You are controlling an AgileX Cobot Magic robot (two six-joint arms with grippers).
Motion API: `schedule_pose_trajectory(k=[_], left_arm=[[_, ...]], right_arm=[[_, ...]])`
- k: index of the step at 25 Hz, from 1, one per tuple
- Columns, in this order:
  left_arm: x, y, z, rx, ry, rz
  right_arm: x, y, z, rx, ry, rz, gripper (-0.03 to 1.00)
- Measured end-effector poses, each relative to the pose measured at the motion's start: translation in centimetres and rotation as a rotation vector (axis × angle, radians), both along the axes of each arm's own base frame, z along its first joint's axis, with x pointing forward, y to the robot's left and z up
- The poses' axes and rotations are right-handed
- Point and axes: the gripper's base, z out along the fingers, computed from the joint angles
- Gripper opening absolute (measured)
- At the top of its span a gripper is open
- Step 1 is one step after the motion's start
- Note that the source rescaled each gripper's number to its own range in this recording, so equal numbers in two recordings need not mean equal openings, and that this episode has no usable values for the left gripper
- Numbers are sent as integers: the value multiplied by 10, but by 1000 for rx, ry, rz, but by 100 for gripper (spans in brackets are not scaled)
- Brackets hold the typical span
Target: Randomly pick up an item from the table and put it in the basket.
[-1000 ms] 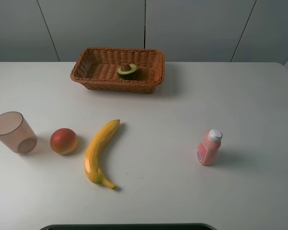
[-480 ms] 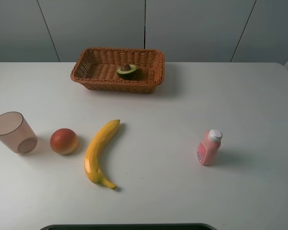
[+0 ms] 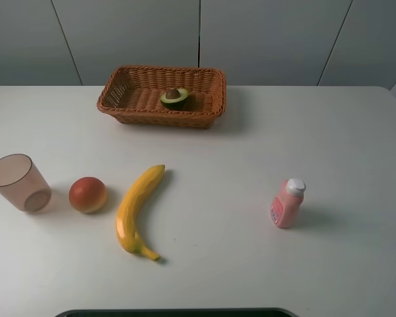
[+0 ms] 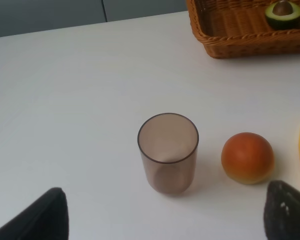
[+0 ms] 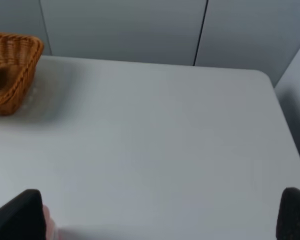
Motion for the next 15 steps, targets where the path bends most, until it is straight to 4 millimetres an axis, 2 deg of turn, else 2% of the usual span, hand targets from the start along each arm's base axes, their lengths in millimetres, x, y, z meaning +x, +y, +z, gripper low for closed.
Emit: schedule_pose_trajectory(k=[4,9,15], left_arm=[[0,0,0,0,0,0],[0,0,0,0,0,0],[0,0,0,0,0,0]], right_arm=[[-15,3,-26,34,-16,12,99],[-33,3,-44,40,-66,-14,99],[-29,0,-60,41,-3,-8,99]])
